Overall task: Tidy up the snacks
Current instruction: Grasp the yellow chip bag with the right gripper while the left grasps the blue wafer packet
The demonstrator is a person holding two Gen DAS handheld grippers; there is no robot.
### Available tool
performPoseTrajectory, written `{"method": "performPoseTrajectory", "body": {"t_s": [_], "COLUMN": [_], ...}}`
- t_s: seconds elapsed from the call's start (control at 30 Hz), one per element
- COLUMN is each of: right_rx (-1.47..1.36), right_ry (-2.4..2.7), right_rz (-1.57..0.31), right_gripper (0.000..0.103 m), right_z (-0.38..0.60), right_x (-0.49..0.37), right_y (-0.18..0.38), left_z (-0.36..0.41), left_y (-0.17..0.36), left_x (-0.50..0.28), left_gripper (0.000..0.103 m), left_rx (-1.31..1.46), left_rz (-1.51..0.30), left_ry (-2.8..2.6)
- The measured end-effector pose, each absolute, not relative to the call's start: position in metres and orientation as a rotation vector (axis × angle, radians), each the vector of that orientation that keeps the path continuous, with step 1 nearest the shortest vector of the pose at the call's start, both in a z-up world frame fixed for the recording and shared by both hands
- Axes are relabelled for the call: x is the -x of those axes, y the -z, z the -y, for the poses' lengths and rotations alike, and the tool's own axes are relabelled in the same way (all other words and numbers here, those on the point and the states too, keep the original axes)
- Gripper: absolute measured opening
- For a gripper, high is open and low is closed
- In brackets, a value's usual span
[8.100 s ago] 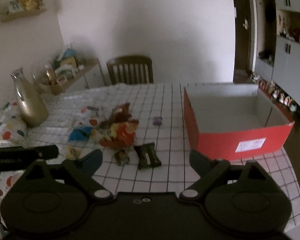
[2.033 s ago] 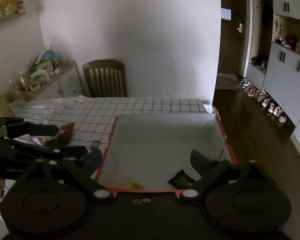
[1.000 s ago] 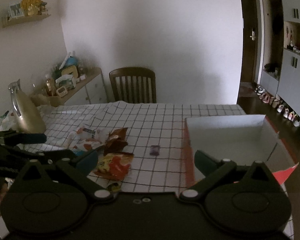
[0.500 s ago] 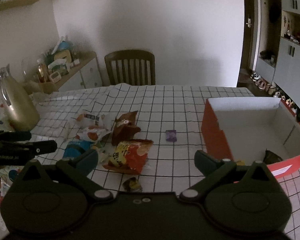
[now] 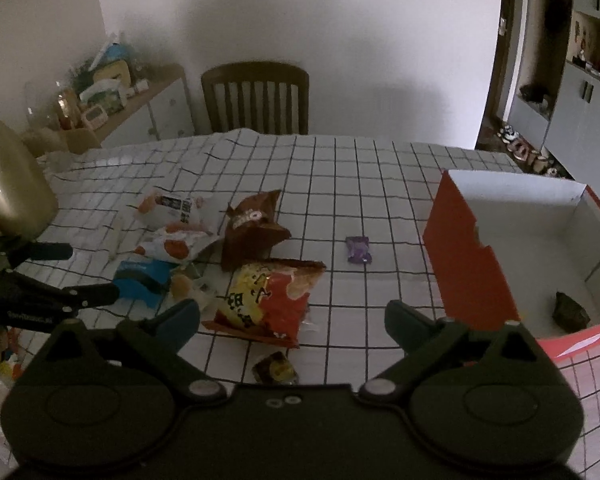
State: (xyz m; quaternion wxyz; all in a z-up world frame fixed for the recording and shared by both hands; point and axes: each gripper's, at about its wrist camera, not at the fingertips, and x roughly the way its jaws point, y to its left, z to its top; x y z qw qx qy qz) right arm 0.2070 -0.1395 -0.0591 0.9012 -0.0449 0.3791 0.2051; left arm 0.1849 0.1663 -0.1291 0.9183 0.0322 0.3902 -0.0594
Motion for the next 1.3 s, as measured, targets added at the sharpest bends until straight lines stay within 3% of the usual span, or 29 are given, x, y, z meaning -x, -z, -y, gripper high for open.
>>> {"method": "performPoseTrajectory", "body": {"t_s": [0.7,0.97,1.13,1.3], "right_rx": [0.020,-0.014,-0.011,-0.035], "right_ry": [-0.242,-0.253,-0.230,-0.189], "right_rz": [-0.976,-1.014,-1.040,-1.071], "right_gripper": [0.089,0.085,0.085,0.075], "right_z": [0.090,0.073,0.065,0.068], "right_x": [-0.266,-0.273,-0.276,-0.282], "right_y": [0.114,0.119,0.122,0.128], "left_z": [-0.188,-0.189,-0.191,-0.196], "left_y": [0.176,0.182,0.180,0.176], "left_x": [-0.253,-0.259,-0.261,-0.261], "left_gripper": [0.102,0.085,0.068,0.052], "left_rx": [-0.320,-0.295,-0.290,-0.256], "left_rz": [-0.967,-0.979,-0.974,-0.982], "left_ry": [0.524,0.560,0.545,0.514]}}
